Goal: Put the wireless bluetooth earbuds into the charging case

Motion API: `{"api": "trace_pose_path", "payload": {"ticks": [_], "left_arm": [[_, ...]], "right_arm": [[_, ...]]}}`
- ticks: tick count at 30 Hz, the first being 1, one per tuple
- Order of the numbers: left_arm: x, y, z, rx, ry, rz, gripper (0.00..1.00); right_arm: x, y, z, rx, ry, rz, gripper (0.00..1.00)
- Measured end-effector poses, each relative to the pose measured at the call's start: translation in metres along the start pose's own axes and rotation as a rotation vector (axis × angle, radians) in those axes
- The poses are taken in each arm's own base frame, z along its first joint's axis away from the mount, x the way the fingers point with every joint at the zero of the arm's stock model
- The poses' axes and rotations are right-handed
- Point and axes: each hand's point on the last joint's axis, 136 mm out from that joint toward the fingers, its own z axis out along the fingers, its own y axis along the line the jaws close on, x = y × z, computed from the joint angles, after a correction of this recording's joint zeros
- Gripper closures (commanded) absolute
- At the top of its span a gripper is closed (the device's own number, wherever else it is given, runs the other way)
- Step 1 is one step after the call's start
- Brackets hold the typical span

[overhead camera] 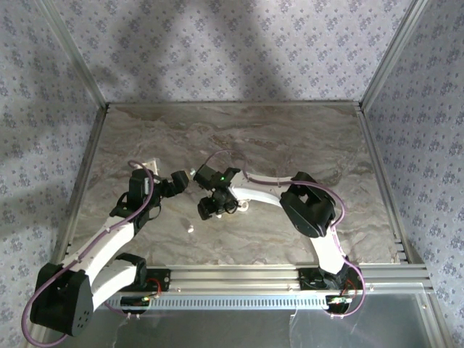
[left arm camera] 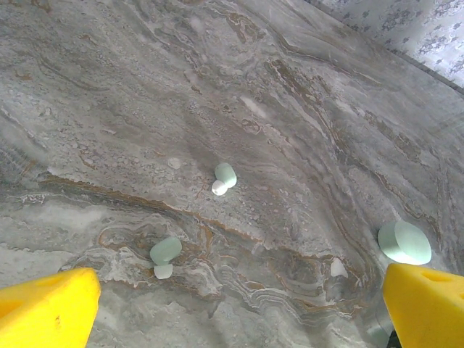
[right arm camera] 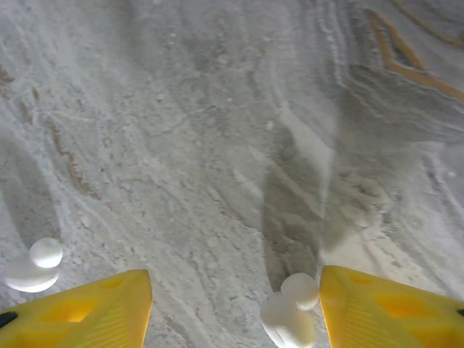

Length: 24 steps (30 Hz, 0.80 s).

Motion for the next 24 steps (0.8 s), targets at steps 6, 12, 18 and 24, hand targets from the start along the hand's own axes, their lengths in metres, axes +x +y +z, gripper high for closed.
{"api": "trace_pose_path", "payload": {"ticks": [6, 12, 18, 24], "left_arm": [[0.0, 0.0, 0.0, 0.001, 0.0, 0.0, 0.0], [0.0, -0.001, 0.0, 0.004, 0.002, 0.0, 0.0], [0.0, -0.001, 0.0, 0.008, 0.002, 0.0, 0.0], [0.0, -0.001, 0.0, 0.008, 0.002, 0.0, 0.0]], "right_arm": [[0.002, 0.005, 0.004, -0.018, 0.019, -0.01, 0.36], [0.004, 0.01, 0.004, -0.043, 0.032, -0.019, 0.36], [0.006, 0.019, 0.002, -0.081, 0.045, -0.049, 0.36], [-0.002, 0.025, 0.003, -0.092, 0.042, -0.09, 0.36]]}}
